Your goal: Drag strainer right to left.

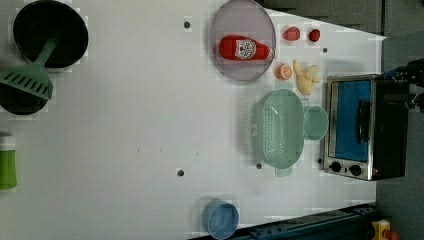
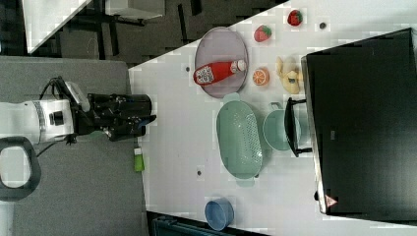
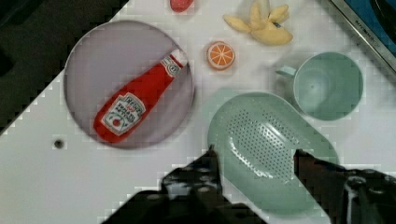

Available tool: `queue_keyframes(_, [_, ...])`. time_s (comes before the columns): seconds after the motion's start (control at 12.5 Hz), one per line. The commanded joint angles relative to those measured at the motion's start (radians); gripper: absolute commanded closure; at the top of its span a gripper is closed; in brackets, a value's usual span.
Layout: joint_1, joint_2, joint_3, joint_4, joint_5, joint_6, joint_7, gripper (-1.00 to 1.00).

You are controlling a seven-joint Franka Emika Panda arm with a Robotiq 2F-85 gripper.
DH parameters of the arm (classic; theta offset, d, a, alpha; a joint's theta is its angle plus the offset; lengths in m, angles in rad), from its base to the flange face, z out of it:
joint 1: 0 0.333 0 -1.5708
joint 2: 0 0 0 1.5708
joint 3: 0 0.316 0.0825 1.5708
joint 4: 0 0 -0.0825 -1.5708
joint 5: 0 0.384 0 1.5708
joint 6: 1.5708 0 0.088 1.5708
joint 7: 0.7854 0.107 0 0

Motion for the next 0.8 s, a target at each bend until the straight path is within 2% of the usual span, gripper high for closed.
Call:
queue_keyframes(0.08, [-0.039, -0.481, -0.025, -0.267, -0.018, -0.211, 0.07, -0.59])
queue_keyframes(0.24, [-0.039, -0.479, -0.024, -0.268, -0.018, -0.211, 0.07, -1.0])
queue_keyframes(0.48, [-0.036, -0.455, -0.019, -0.29, -0.017, -0.186, 0.071, -1.0])
queue_keyframes(0.8, [-0.036, -0.357, 0.009, -0.391, -0.017, -0.036, 0.145, -1.0])
